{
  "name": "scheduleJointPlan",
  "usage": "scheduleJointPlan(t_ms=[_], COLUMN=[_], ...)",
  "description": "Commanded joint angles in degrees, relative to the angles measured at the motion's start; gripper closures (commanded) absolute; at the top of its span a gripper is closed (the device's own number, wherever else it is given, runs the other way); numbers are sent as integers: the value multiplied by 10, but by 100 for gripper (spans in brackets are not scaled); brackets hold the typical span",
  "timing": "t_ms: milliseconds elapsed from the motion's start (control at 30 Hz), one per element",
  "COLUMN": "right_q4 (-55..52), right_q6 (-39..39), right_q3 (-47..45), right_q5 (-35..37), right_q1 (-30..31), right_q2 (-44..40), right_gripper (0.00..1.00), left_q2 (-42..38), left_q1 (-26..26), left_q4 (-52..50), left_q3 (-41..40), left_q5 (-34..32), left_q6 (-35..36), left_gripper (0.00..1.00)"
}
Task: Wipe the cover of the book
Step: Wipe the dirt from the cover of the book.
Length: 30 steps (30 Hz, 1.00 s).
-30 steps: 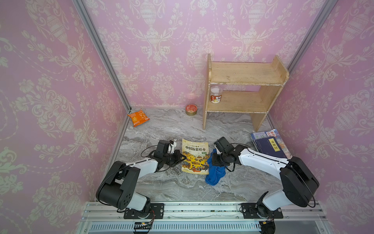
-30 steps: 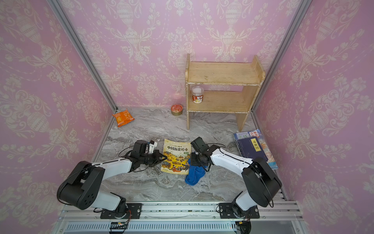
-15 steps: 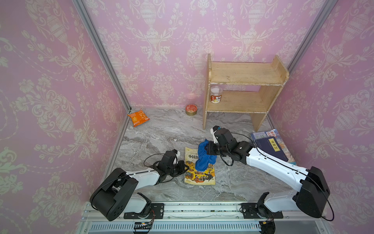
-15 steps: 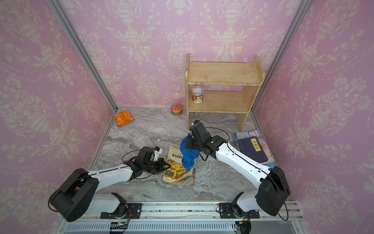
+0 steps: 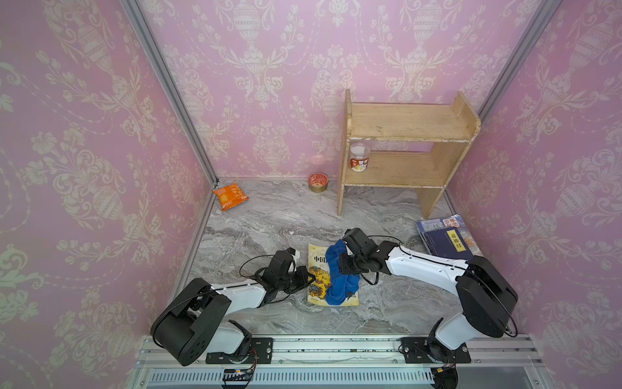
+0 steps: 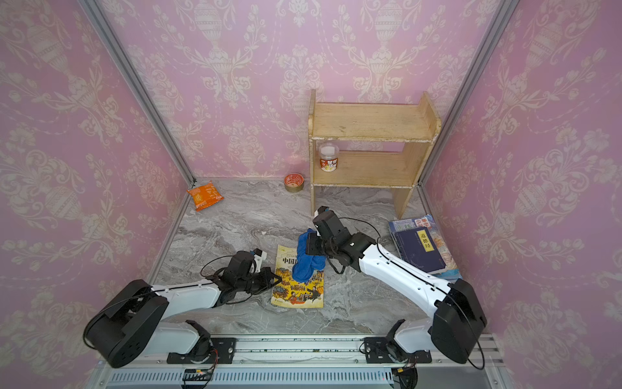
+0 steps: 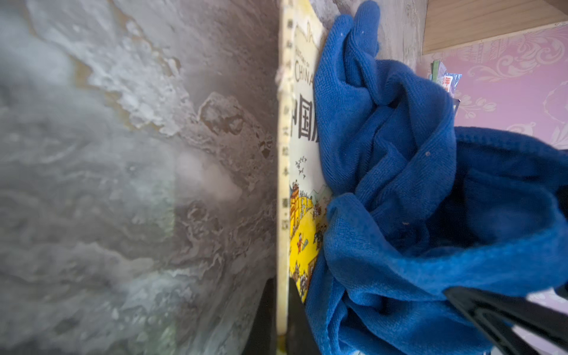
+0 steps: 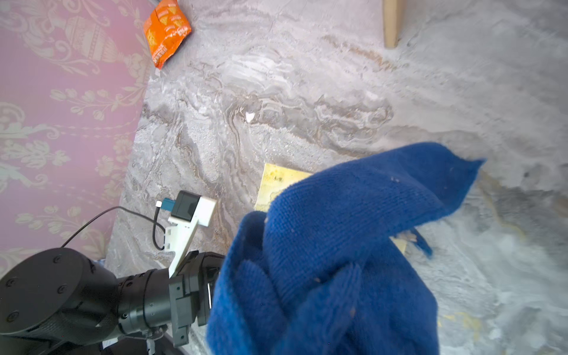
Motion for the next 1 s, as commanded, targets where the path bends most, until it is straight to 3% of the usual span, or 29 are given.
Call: scheduleJointPlan(t_ms=[0, 100, 200, 300, 433, 500, 800, 967], right_q4=[38, 12, -32, -106, -152, -157, -175, -170], right_q6=[35, 8, -85, -177, -268, -289, -312, -243], right_q3=[-48, -40, -3, 49, 74, 74, 21, -1], right_q5=[-39, -12, -12, 23, 100, 92, 101, 91], right_q1=[10, 13, 15, 21, 39, 41, 91, 119], right_q2=[48, 93, 124, 141, 124, 113, 129, 174], right_gripper=[100, 100, 72, 34, 14, 3, 1, 20], left_q2=[8, 9, 10, 8, 2, -2, -3, 2], left_q1=[-5, -7, -8, -8, -8, -8, -8, -8], left_q4=[32, 32, 31, 30, 19, 17, 3, 4], left_q3=[-6, -9, -9, -9, -9, -10, -2, 1], left_q5=[-15, -15, -10, 0, 3, 4, 11, 16], left_q6=[-20, -19, -16, -14, -7, -5, 10, 13], left_gripper=[100, 100, 100, 100, 100, 100, 100, 100])
